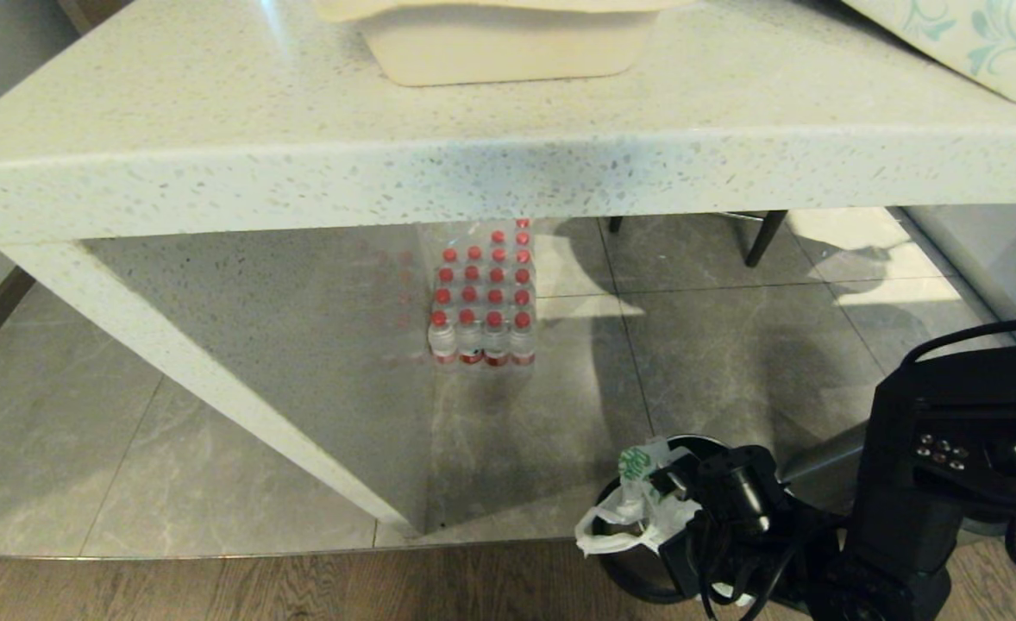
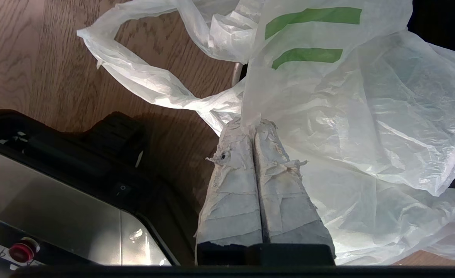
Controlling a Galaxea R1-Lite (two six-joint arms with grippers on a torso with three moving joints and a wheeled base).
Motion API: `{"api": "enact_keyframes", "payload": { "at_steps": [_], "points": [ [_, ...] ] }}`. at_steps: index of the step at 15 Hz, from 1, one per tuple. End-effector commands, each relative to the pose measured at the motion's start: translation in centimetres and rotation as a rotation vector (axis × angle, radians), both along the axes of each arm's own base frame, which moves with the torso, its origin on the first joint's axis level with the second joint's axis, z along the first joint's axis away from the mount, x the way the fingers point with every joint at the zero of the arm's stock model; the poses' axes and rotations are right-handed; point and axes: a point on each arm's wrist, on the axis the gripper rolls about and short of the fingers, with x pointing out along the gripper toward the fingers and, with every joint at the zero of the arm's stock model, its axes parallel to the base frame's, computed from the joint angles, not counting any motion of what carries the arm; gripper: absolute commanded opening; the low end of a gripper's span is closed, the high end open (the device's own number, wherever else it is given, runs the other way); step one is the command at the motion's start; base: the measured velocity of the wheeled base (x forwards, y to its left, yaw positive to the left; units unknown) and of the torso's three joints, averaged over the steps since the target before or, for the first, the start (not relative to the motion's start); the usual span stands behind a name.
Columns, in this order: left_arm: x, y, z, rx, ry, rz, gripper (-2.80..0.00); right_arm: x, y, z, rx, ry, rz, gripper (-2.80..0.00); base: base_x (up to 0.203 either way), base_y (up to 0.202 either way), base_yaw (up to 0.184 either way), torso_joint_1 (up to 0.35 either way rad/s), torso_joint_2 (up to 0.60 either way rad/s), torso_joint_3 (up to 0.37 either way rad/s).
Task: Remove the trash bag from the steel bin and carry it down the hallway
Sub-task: Pick up the trash bag
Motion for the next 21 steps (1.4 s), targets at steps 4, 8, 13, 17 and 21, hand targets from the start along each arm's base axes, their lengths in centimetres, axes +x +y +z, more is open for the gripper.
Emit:
{"api": "enact_keyframes", "payload": {
  "at_steps": [4,8,13,17,21],
  "points": [
    [0.0,0.0,0.0,0.000,-0.001,0.000,-2.80,0.0,0.0,0.2,0.009,-0.010,0.001,0.00,0.000,0.000,0.000,0.000,0.00,0.000],
    [0.0,0.0,0.0,0.000,-0.001,0.000,-2.80,-0.5,-0.2,-0.1,0.000,0.006,0.005,0.00,0.000,0.000,0.000,0.000,0.00,0.000],
    [0.0,0.0,0.0,0.000,-0.001,0.000,-2.80,-0.8,0.0,-0.5,-0.006,0.026,0.018,0.00,0.000,0.000,0.000,0.000,0.00,0.000],
    [0.0,0.0,0.0,0.000,-0.001,0.000,-2.80,-1.3,0.2,-0.4,-0.019,0.056,0.046,0.00,0.000,0.000,0.000,0.000,0.00,0.000],
    [0.0,0.0,0.0,0.000,-0.001,0.000,-2.80,-1.6,-0.1,-0.8,-0.042,0.083,0.054,0.00,0.000,0.000,0.000,0.000,0.00,0.000]
  ]
}}
